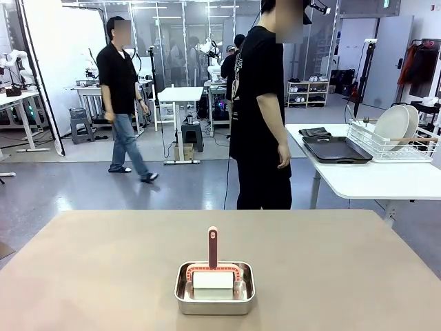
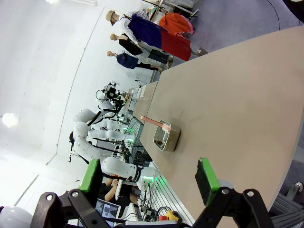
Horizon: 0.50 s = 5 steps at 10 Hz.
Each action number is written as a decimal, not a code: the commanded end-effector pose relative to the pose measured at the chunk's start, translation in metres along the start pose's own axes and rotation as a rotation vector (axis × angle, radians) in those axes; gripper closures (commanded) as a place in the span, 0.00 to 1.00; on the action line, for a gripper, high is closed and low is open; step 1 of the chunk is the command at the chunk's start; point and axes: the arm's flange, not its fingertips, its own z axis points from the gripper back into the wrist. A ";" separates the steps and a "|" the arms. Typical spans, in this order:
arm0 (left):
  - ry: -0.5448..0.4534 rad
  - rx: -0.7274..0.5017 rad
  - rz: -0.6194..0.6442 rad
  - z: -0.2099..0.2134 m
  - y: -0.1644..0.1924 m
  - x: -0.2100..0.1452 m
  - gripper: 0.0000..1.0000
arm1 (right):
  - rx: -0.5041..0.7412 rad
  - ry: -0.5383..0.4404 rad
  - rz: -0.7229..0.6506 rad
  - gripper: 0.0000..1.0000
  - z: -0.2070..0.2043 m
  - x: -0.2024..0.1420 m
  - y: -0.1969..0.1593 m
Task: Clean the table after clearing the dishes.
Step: Place the Lint Roller back on top of the Airtight Container.
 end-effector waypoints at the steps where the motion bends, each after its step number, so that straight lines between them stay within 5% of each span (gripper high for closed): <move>1: -0.006 -0.002 -0.022 -0.002 0.001 -0.006 0.00 | -0.010 0.002 0.010 0.00 -0.002 -0.004 0.003; 5: -0.006 -0.002 -0.022 -0.002 0.001 -0.006 0.00 | -0.010 0.002 0.010 0.00 -0.002 -0.004 0.003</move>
